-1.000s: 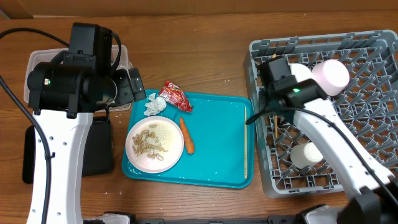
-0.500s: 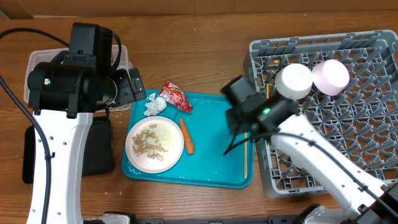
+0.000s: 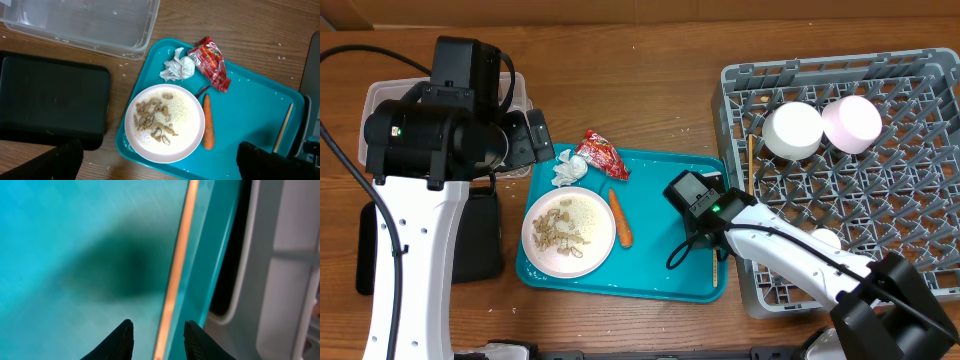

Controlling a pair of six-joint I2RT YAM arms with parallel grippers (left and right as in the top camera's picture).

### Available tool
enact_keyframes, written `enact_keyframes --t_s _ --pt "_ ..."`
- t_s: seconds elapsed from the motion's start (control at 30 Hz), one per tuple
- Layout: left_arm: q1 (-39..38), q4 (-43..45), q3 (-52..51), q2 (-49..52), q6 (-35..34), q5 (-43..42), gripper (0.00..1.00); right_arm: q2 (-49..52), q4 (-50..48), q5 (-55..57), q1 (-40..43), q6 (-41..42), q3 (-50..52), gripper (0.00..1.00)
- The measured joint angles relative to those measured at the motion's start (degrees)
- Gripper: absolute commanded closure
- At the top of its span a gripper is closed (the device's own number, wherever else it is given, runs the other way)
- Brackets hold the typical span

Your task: Sort waste into correct bins and load items into the dishwasher

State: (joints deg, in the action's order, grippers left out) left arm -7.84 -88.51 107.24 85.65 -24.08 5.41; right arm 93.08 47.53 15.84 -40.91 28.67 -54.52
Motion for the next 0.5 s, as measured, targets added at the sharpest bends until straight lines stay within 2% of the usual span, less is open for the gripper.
enact_keyframes --t_s 0.2,0.27,0.4,0.43,0.5 --pt "0.0 -0.02 0.0 0.0 0.0 0.02 0.0 3.48 -2.89 0.63 0.0 0.59 0.24 0.65" --pt "0.0 -0.02 0.0 0.0 0.0 0.02 0.0 4.83 -2.99 0.15 0.0 0.72 0.35 0.71" --pt "0.0 -0.02 0.0 0.0 0.0 0.0 0.0 5.55 -3.5 -1.07 0.0 0.85 0.44 0.93" --pt "0.0 0.0 0.0 0.0 0.0 0.0 0.0 5.55 -3.54 -1.55 0.0 0.87 0.44 0.96" --pt "0.0 -0.02 0.0 0.0 0.0 0.0 0.0 5.55 -3.08 -2.54 0.0 0.87 0.26 0.96"
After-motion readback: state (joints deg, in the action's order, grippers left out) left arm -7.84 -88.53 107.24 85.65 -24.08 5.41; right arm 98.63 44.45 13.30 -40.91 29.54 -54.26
